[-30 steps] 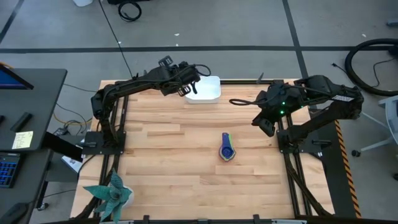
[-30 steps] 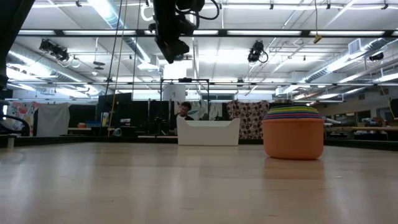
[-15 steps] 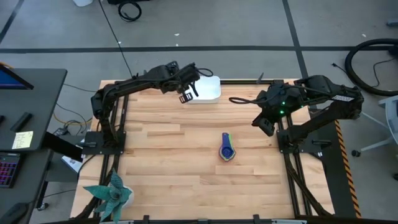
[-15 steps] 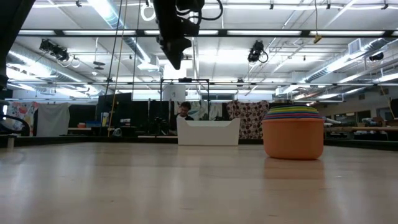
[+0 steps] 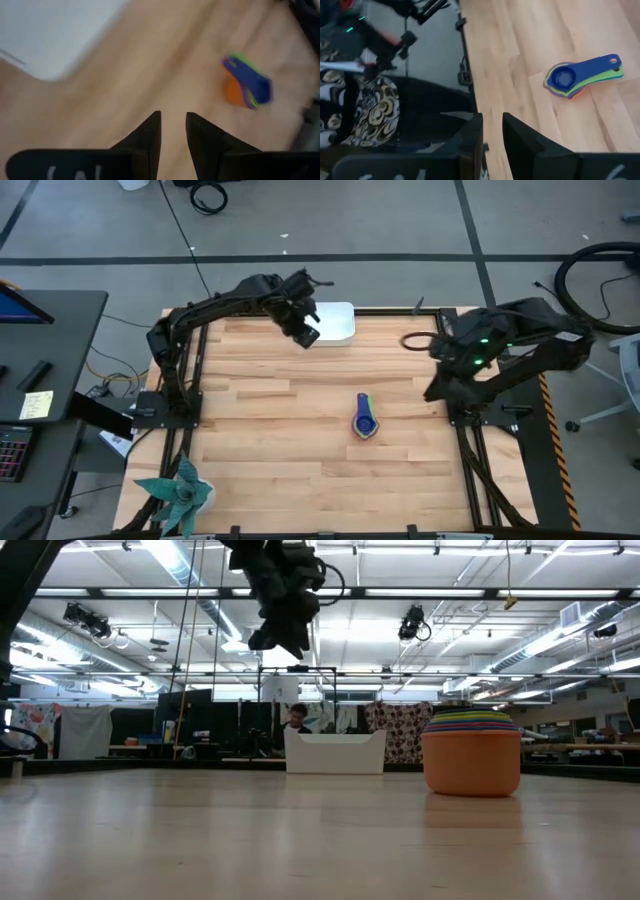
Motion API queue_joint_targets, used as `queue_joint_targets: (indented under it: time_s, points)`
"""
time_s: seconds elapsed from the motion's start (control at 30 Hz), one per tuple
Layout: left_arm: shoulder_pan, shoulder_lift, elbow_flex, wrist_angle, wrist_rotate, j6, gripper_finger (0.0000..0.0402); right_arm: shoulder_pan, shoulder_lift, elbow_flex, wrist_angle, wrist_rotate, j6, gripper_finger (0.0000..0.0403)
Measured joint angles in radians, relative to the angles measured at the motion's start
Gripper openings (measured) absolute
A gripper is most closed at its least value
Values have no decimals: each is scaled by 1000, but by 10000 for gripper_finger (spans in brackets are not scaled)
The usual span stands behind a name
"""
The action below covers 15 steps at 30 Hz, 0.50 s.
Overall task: Nest measuring cups in basket
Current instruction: Stack the dark blue measuring cup on top of the green measuring cup
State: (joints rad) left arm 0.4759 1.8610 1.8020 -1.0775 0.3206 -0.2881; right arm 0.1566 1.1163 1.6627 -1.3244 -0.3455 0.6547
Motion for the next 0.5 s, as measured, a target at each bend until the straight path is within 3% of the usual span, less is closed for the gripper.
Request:
queue_joint_targets:
  time_s: [0.13, 0.27, 0.37, 0.5]
  points:
    - [-35, 0, -91, 130, 172, -125, 93, 40, -83, 0, -53, 40, -7, 77]
    - [-90, 2, -178, 334, 270, -276, 93, 66, -172, 0, -60, 166, 21, 77]
    - [-140, 2, -236, 465, 273, -331, 93, 71, -229, 0, -60, 230, 30, 77]
    - [-201, 2, -272, 630, 165, -299, 93, 72, -288, 0, -60, 280, 31, 77]
